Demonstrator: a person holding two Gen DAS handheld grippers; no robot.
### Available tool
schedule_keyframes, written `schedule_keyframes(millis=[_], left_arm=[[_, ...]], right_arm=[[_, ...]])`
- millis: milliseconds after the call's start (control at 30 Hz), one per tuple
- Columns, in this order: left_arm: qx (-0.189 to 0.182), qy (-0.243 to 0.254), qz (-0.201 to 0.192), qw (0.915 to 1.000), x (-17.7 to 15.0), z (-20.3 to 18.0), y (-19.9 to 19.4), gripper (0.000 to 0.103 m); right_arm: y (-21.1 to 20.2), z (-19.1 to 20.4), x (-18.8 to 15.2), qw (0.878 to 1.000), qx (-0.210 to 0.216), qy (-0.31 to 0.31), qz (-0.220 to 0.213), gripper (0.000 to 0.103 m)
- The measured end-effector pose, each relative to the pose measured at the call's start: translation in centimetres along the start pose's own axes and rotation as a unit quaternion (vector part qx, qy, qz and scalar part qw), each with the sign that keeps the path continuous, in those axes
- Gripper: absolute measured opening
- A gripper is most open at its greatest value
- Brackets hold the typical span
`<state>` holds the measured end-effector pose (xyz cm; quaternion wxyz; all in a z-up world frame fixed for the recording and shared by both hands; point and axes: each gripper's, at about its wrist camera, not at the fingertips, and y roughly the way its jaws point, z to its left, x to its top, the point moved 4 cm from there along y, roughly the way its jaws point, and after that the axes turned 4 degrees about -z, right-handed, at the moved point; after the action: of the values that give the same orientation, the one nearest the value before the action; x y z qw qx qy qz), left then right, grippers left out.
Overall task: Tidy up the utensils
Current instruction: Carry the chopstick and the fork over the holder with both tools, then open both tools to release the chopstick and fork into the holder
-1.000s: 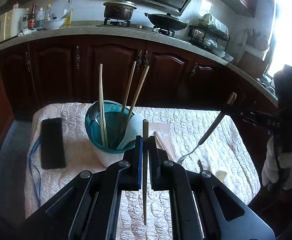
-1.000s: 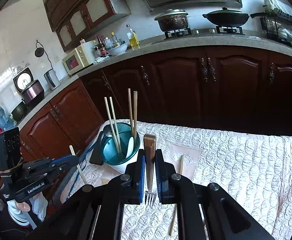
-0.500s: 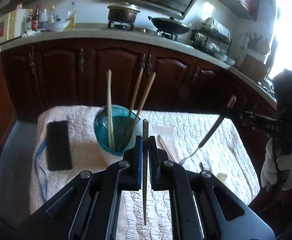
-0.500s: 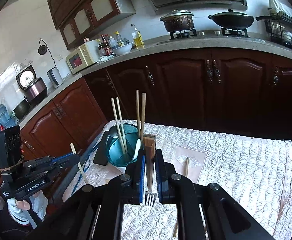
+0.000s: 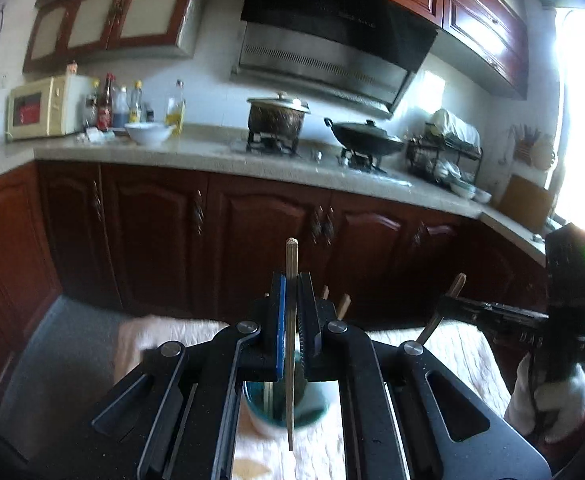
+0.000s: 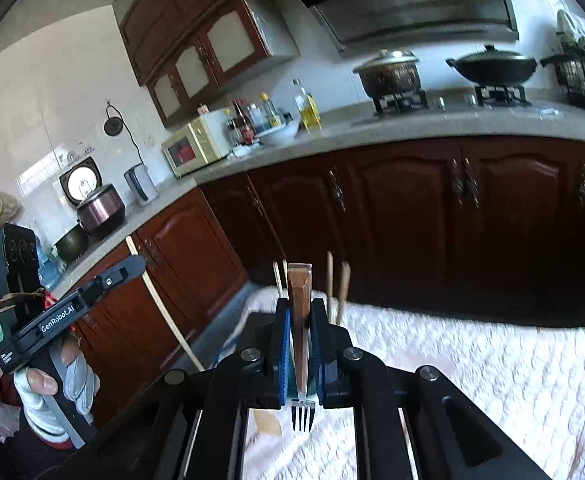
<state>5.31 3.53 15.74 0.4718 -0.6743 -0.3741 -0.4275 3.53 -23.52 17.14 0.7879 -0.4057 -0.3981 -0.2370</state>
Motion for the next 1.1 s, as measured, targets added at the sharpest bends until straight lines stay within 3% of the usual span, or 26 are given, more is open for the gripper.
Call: schedule_keyframes(millis=[167,367,533,767,1100], left_arm=[[0.031,0.014,-0.011,0.9994,0.4,0.2,3.3,0.004],[0.047,0.021,0.011,0.9986,-1.9,0.8,7.5,0.004],[0.062,0.025,0.029,0.9974,-4.2,1.5,9.8,0.004],[0.061,0.014,0.063,0.996,-7.3,2.1,11.6,0.004],[0.063,-0.003,0.1,0.993,-9.9,2.1,11.9,0.004]], right_arm=[[3.4,0.9,2.3,1.0,-0.004,-0.008,-0.012,0.009],[9.3,0.8,2.5,1.0,-0.022,-0.016,0.001,0.009],[12.6,0.3,1.2,0.999,-0.04,-0.032,0.015,0.009],[15.3,-0.2,-1.4,0.997,-0.034,-0.039,0.062,0.009],[17.3,-2.9,-4.9,0.993,-0.014,0.015,0.116,0.012]])
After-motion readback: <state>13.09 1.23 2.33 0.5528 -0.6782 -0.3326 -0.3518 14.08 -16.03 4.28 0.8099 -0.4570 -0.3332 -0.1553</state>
